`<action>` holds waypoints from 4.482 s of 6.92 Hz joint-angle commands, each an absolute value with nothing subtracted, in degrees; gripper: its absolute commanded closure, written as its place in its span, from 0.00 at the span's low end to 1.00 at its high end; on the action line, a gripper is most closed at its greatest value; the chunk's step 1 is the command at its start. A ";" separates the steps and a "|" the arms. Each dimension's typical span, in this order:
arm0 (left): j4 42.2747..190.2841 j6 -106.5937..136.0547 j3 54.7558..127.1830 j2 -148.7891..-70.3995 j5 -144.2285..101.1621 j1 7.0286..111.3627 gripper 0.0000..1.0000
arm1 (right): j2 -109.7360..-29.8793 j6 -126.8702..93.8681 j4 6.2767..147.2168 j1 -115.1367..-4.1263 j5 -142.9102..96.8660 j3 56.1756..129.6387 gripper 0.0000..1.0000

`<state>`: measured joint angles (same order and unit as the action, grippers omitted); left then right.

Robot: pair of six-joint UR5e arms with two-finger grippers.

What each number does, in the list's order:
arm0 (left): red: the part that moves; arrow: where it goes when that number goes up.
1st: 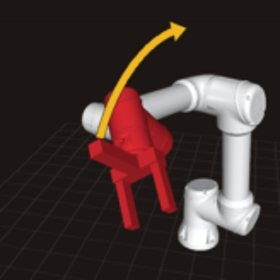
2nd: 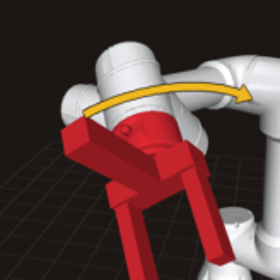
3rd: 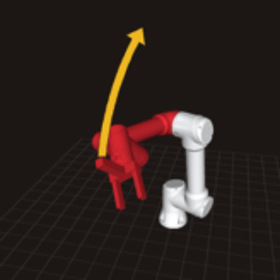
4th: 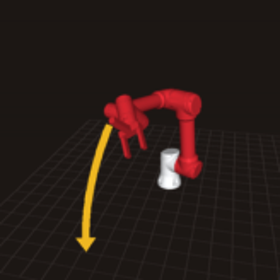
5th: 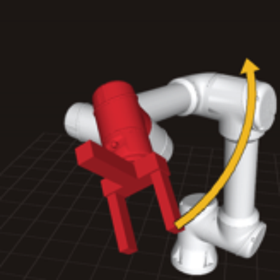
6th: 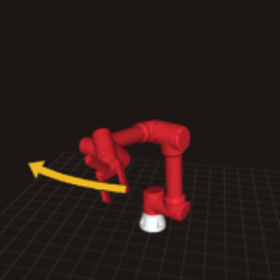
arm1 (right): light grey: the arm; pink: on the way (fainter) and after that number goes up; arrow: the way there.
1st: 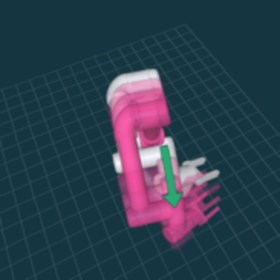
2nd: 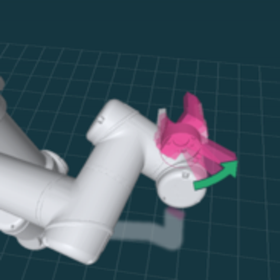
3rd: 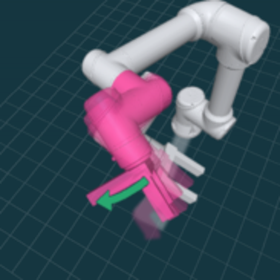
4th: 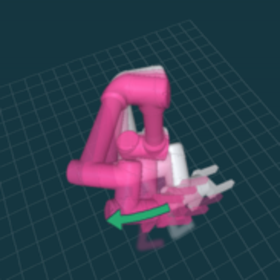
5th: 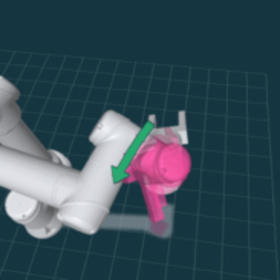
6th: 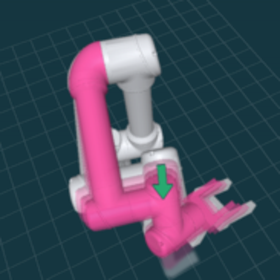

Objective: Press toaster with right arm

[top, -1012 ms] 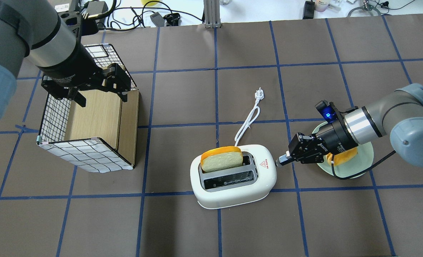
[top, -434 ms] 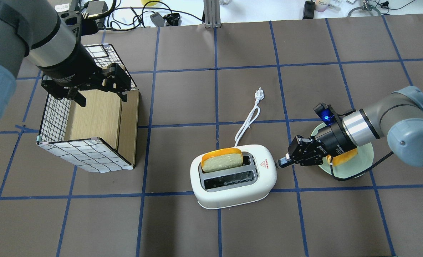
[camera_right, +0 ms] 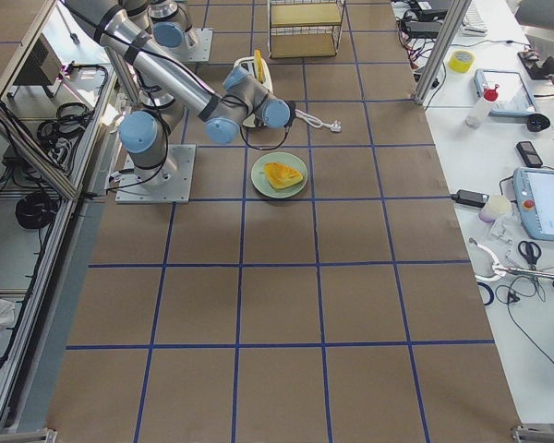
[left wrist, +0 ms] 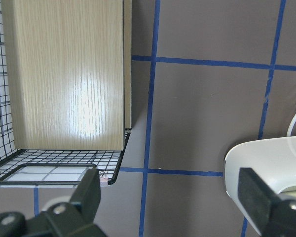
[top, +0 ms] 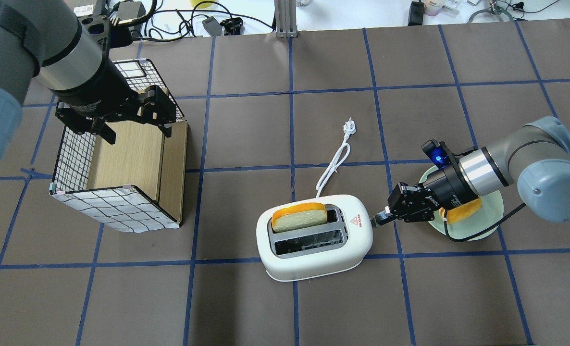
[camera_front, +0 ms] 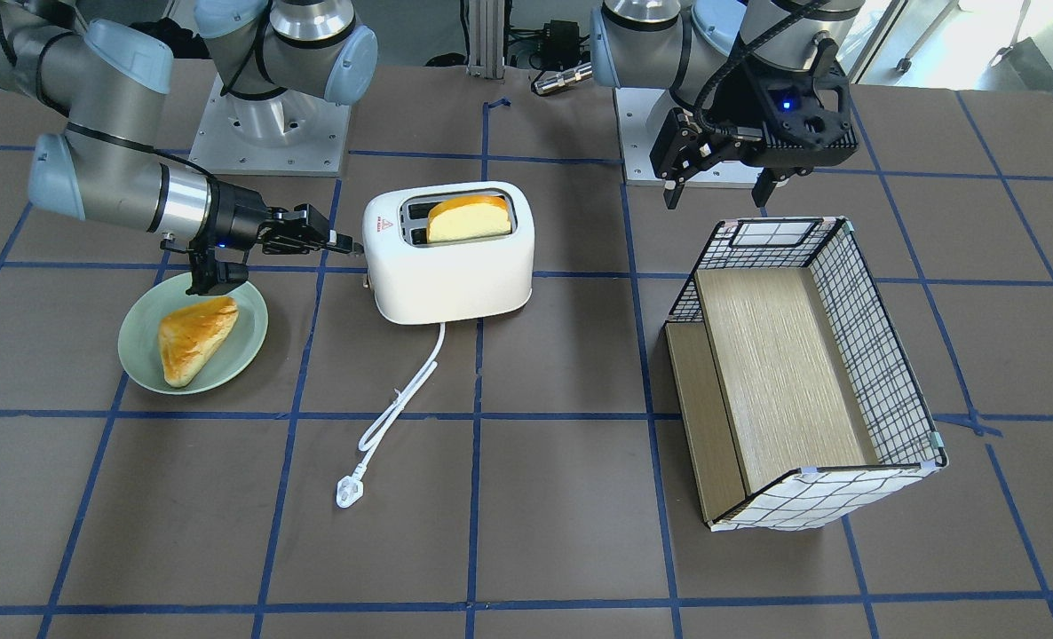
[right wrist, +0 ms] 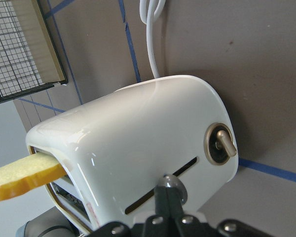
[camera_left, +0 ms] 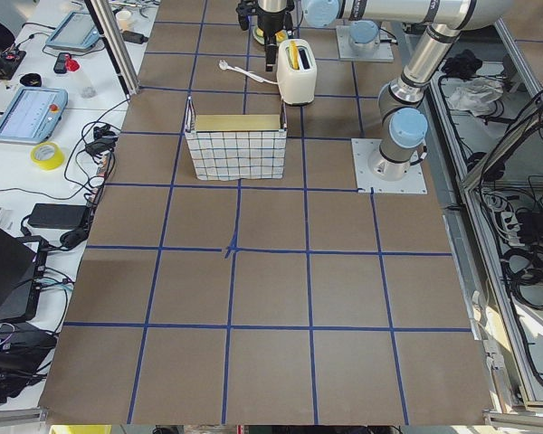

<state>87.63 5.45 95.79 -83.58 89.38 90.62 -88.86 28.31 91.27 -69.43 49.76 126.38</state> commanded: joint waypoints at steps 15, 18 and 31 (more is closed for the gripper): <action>87.63 5.45 95.80 -83.58 89.38 90.62 0.00 | -92.01 6.16 85.17 -69.61 70.87 105.67 0.42; 87.63 5.45 95.71 -83.58 89.38 90.62 0.00 | -92.54 5.27 82.20 -69.96 81.73 97.14 0.00; 87.63 5.45 95.80 -83.58 89.38 90.62 0.00 | -93.69 -15.73 84.73 -90.88 89.73 91.93 0.00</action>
